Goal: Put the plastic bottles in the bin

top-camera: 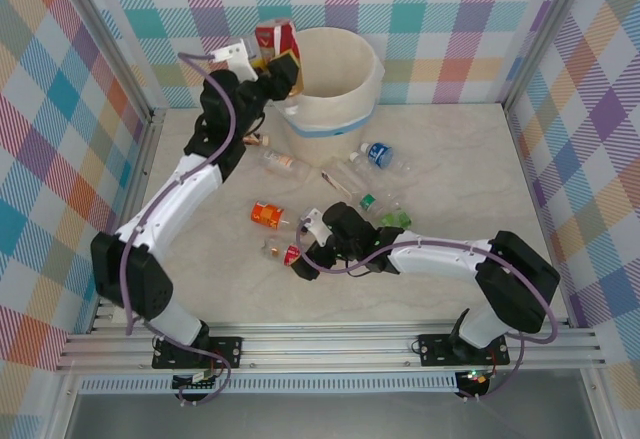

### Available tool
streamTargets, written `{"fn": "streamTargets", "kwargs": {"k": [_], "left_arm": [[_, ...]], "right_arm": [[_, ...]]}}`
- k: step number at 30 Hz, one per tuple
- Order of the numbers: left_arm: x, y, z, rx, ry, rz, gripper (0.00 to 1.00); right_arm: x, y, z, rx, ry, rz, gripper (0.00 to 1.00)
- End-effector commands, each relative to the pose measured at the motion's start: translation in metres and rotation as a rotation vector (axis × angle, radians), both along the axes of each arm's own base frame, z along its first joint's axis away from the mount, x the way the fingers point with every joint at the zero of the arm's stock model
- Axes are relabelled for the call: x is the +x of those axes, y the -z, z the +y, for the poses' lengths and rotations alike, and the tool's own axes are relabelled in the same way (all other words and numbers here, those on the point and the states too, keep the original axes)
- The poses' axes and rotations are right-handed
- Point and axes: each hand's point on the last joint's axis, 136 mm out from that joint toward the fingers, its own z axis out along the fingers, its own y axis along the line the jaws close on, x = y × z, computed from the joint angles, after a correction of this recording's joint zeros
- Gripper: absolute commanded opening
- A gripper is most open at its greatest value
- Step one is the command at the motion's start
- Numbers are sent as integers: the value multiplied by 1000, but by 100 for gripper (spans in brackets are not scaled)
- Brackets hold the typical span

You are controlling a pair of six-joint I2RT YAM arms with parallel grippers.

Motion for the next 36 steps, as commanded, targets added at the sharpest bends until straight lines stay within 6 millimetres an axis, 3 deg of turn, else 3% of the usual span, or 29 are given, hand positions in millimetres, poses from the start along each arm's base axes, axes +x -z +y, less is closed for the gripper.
{"fn": "streamTargets", "kwargs": {"k": [1,10,17,20,24,26,36], "left_arm": [[22,-21,15,5,-105,-50,46],[60,-26,15,3,-197,-114,50],[93,6,-3,84,-166,25,52],[101,19,-6,141,-170,81,62],[96,22,-3,183,-175,99,93],[93,24,-3,200,-169,110,100],[58,4,-16,194,-11,133,100]], "right_arm": [[-4,9,5,-22,-42,-38,100],[-15,24,11,-55,-80,-24,100],[-18,39,11,-113,-86,-41,100],[-17,44,9,-127,-79,-43,100],[-12,51,5,-156,-47,-54,100],[-11,53,5,-159,-48,-60,100],[-9,63,2,-204,-71,-81,100]]}}
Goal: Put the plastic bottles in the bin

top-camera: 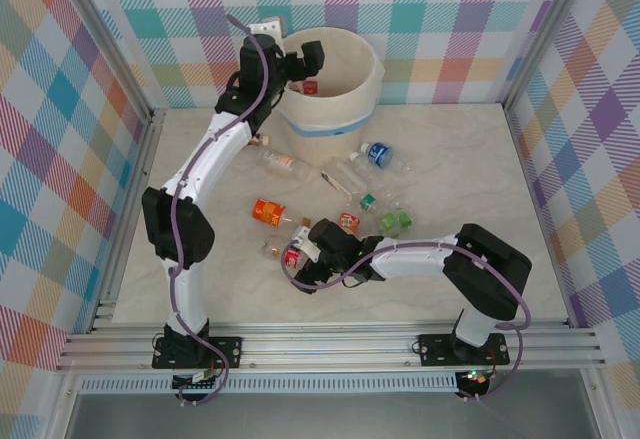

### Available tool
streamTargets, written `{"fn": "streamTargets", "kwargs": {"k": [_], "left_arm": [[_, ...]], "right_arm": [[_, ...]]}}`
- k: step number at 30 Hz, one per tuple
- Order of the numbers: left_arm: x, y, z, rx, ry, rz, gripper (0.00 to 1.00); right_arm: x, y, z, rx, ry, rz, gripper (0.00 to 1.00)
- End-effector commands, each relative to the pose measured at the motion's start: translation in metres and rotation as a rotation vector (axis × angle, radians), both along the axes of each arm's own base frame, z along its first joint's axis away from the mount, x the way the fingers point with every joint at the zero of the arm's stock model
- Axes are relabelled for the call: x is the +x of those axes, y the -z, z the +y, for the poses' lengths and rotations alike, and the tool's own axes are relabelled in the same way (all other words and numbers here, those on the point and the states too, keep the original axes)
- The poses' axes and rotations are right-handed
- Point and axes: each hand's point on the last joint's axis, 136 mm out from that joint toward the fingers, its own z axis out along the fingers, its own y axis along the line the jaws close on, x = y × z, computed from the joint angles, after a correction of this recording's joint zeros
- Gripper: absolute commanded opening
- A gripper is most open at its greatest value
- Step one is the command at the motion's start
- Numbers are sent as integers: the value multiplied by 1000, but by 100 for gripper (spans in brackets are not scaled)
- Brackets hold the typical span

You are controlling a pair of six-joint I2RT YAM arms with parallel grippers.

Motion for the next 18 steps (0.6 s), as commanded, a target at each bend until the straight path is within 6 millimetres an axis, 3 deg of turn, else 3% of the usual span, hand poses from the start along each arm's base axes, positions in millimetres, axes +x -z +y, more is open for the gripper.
{"fn": "streamTargets", "kwargs": {"k": [1,18], "left_arm": [[-33,-52,7,-38,59,-53,100],[-102,-70,28,-120,91,-72,100]], "right_arm": [[-1,7,0,-22,-23,-16,100],[11,9,35,-5,-102,-75,100]]}}
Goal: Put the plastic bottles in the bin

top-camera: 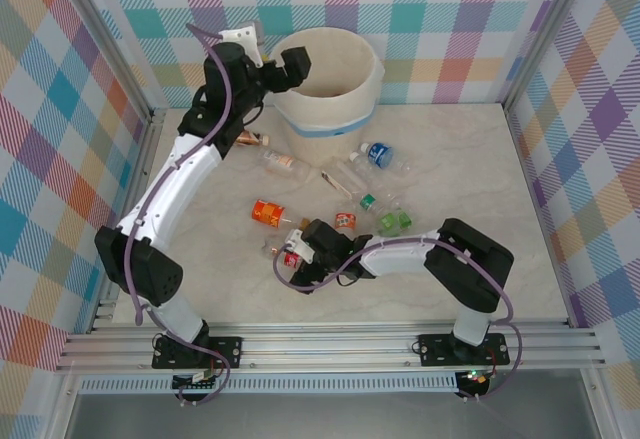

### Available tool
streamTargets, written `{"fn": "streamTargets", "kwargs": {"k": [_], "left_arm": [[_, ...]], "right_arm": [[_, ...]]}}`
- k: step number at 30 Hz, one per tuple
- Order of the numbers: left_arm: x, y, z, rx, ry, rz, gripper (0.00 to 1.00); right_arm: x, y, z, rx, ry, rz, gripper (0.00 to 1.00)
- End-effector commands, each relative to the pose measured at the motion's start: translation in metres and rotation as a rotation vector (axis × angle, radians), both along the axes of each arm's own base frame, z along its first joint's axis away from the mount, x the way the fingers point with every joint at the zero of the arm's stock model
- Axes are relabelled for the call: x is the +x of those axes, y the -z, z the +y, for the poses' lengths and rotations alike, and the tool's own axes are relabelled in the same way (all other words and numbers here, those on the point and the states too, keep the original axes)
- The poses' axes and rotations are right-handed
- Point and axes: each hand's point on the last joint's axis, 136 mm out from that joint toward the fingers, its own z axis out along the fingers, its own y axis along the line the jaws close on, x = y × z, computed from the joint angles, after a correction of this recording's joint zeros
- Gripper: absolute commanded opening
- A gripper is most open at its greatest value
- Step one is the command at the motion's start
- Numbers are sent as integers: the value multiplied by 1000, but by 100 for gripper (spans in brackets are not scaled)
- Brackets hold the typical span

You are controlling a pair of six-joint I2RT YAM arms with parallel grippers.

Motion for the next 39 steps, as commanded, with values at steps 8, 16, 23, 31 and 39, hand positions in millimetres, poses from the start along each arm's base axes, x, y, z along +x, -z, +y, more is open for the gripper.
{"fn": "streamTargets", "kwargs": {"k": [8,16,23,31,39], "left_arm": [[-47,-23,22,-97,7,-93,100],[-87,5,32,-165,28,26,100],[-107,35,51,-139,-37,84,100],[-109,41,55,-99,-45,97,100],[-101,61,72,-65,-134,135,100]], "right_arm": [[5,-4,33,37,-81,-54,94],[12,0,37,29,-61,-87,81],[16,-15,36,67,-43,-121,57],[21,-40,36,125,-21,-168,52],[29,-69,12,131,76,-221,53]]}}
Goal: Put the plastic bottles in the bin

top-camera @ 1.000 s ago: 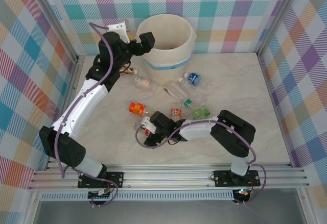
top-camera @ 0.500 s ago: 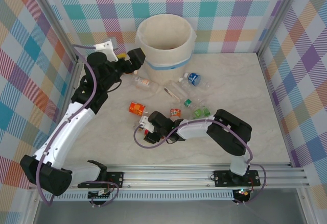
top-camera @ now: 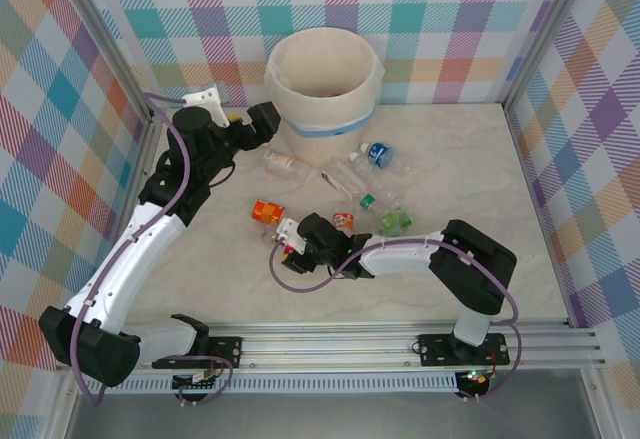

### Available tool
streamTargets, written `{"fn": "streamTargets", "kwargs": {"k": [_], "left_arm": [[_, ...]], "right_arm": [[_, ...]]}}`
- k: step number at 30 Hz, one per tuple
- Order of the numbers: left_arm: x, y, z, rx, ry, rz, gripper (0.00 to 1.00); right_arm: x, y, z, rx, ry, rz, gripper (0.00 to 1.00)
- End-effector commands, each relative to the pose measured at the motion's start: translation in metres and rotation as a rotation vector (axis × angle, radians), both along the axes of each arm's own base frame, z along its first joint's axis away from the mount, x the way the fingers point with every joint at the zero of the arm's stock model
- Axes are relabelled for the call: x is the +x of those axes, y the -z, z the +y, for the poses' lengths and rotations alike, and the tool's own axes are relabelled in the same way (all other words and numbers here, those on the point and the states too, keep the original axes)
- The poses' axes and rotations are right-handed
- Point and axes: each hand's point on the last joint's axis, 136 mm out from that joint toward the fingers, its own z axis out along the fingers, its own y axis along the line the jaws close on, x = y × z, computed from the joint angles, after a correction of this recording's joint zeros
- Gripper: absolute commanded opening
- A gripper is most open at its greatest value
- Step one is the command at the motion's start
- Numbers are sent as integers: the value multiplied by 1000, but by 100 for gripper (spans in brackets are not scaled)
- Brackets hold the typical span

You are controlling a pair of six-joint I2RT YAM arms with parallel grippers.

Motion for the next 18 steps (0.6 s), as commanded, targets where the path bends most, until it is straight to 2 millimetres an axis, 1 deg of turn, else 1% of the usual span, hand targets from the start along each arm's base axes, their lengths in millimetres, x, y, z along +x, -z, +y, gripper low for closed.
{"fn": "streamTargets", "kwargs": {"k": [1,5,7,9,11,12,15,18], "left_arm": [[2,12,19,26,-71,19,100],[3,27,28,-5,-108,39,100],[2,40,33,-10,-133,61,100],[0,55,43,-4,-182,100,100],[-5,71,55,20,-237,150,100],[-9,77,62,33,-265,163,100],[-21,96,86,87,-350,193,100],[-33,113,97,110,-377,218,100]], "right_arm": [[5,-23,-11,26,68,-20,53],[15,-32,-27,21,174,-18,53],[17,-41,-30,43,200,-20,52],[20,-52,-33,72,216,-23,52],[25,-66,-37,108,232,-30,52],[27,-73,-39,128,239,-36,52],[41,-100,-48,205,280,-58,53],[58,-127,-58,307,312,-49,53]]}}
